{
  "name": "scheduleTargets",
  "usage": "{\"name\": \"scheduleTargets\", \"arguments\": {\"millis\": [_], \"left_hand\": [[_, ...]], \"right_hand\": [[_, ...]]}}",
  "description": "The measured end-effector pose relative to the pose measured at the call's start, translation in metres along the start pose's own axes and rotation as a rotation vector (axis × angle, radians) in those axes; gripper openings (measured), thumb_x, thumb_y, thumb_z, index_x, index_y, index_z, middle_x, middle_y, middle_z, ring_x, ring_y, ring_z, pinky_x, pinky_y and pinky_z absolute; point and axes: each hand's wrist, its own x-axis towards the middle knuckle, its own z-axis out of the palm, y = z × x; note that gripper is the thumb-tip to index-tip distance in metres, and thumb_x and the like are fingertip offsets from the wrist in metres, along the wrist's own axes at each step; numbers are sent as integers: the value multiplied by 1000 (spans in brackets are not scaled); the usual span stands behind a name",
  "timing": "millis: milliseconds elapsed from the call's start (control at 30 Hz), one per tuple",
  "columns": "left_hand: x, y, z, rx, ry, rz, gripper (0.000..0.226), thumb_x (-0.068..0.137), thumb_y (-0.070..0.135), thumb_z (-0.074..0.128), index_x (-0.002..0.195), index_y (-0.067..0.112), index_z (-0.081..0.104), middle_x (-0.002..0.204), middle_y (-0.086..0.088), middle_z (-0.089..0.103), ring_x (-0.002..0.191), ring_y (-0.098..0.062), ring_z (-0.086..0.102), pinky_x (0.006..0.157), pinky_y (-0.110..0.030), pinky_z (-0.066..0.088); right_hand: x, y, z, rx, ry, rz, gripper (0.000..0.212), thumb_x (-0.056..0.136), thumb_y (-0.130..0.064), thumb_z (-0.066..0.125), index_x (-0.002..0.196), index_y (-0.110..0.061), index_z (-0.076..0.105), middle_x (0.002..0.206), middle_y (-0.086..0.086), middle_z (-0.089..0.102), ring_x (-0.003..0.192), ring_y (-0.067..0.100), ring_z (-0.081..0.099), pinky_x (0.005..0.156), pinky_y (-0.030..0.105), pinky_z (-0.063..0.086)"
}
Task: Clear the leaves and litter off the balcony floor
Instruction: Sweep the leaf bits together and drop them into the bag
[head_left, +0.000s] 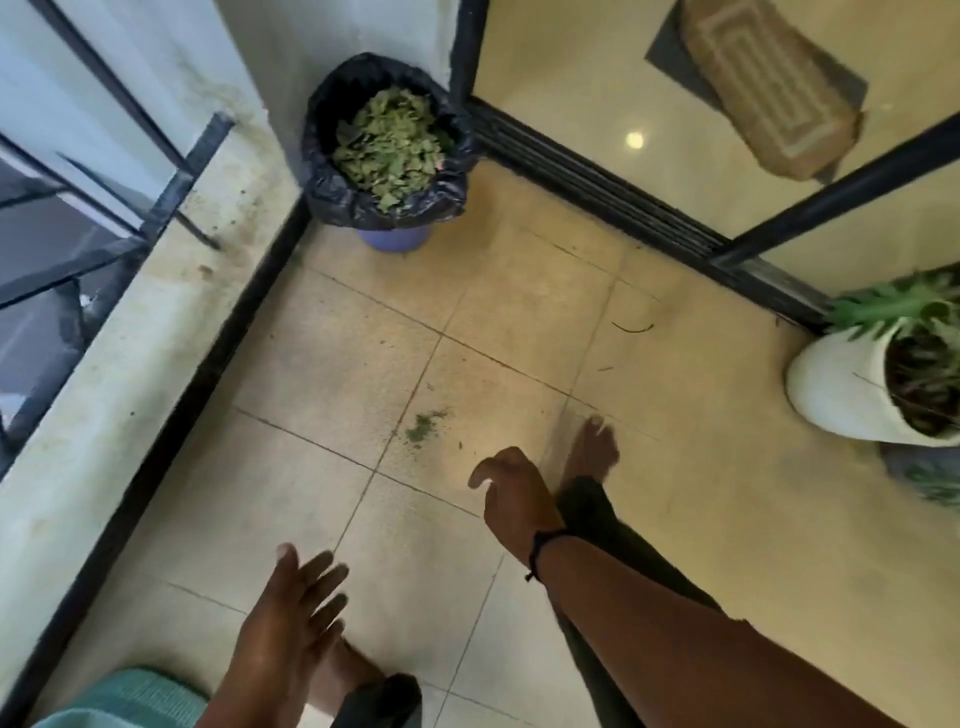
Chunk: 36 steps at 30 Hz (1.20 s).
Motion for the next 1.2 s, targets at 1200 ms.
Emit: {"name": "scheduleTargets", "arguments": {"millis": [1200], "left_hand": [[294,-151,319,1413,-98,523,30,103,34,43,123,27,63,127,5,64,117,-18,59,93,-30,45]], "right_hand": [[358,370,-157,-623,247,183,37,102,-18,39,132,-7,56,137,17,51,126,38,48,104,43,39]]}}
